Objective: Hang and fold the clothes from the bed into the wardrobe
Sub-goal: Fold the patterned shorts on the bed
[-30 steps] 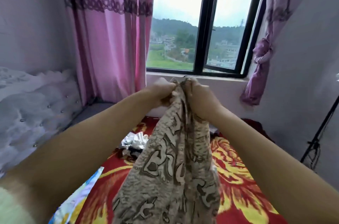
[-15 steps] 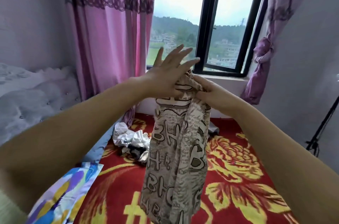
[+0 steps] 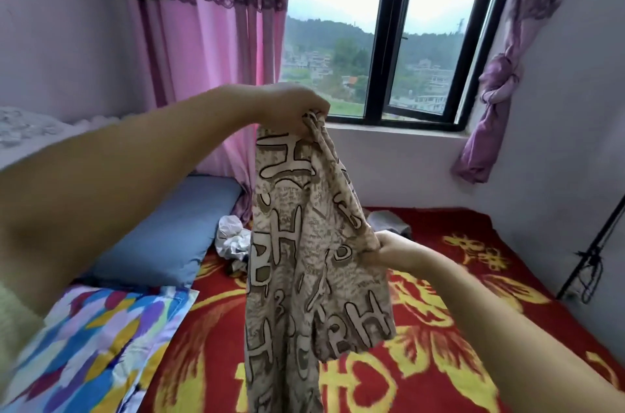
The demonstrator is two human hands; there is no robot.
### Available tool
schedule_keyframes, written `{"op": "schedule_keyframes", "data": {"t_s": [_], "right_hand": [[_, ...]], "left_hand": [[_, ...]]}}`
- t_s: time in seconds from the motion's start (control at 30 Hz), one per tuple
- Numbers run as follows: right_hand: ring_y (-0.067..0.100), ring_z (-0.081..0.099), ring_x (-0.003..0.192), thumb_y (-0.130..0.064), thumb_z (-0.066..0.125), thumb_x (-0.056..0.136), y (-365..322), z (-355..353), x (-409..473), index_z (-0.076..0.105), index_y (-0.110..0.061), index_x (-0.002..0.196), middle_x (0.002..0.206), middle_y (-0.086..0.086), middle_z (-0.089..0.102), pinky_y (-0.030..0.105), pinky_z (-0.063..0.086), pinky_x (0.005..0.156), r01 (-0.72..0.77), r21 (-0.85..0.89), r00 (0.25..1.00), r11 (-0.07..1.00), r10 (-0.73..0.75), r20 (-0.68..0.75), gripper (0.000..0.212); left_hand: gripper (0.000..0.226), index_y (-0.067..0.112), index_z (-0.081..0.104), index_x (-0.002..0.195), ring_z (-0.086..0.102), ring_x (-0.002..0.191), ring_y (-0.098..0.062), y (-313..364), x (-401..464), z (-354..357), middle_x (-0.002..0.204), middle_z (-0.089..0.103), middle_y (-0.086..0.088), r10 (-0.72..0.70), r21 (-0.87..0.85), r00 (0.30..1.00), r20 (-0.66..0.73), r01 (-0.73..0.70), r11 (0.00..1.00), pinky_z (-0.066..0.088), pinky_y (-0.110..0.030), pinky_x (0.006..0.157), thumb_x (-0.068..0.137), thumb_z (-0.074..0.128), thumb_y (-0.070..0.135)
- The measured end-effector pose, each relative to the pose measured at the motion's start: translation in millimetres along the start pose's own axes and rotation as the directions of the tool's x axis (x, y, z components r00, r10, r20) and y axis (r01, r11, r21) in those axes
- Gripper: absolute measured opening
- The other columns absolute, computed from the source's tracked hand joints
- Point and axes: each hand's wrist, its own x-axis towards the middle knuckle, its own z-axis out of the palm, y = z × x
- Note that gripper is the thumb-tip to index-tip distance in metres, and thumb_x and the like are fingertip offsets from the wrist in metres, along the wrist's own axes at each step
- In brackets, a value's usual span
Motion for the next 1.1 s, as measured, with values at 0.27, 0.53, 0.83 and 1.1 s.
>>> {"op": "schedule_keyframes", "data": {"t_s": [0.27, 0.53, 0.83, 1.1], "right_hand": [[0.015, 0.044, 0.066, -0.027, 0.056, 0.095, 46, -35, 12, 0.051, -0.020, 0.071, 0.067, -0.007, 0.050, 0.029, 0.033, 0.060, -0.029, -0.124, 0.963, 0.992, -0.005, -0.271, 0.025], [0.023, 0.058, 0.072, -0.040, 0.062, 0.089, 32, -100, 55, 0.052, -0.025, 0.071, 0.071, -0.003, 0.058, 0.036, 0.047, 0.067, -0.119, -0.552, 0.933, 0.826, -0.096, -0.346, 0.025], [0.045, 0.047, 0.109, -0.008, 0.045, 0.092, 60, -164, 90, 0.058, -0.008, 0.110, 0.116, 0.026, 0.046, 0.048, 0.043, 0.089, -0.489, -0.368, 0.563, 0.791, -0.036, -0.826, 0.022], [0.042, 0.058, 0.103, -0.002, 0.050, 0.087, 150, -107, 40, 0.069, -0.019, 0.108, 0.115, 0.022, 0.059, 0.042, 0.047, 0.086, -0.615, -0.294, 0.614, 0.731, 0.211, -0.760, 0.033]], "left_hand": [[0.020, 0.021, 0.051, 0.088, 0.044, 0.067, -0.006, -61, -25, 15, 0.077, 0.049, 0.010, -0.216, -0.058, 0.974, 0.069, 0.220, 0.974, 0.031, -0.024, 0.054, 0.083, 0.071, 0.022], [0.010, 0.017, 0.050, 0.094, 0.056, 0.076, -0.022, -107, 1, 66, 0.087, 0.059, -0.004, -0.504, 0.049, 0.860, -0.086, 0.509, 0.860, 0.042, -0.031, 0.058, 0.087, 0.054, 0.011], [0.027, 0.009, 0.050, 0.106, 0.054, 0.094, -0.031, -103, 55, 118, 0.103, 0.056, -0.012, -0.474, -0.179, 0.627, -0.618, 0.474, 0.862, 0.040, -0.038, 0.067, 0.081, 0.051, -0.002], [0.023, 0.008, 0.061, 0.080, 0.056, 0.078, -0.025, -14, -49, 253, 0.083, 0.060, -0.009, 0.246, 0.022, 0.901, -0.359, -0.255, 0.967, 0.049, -0.035, 0.059, 0.085, 0.060, 0.030]]}}
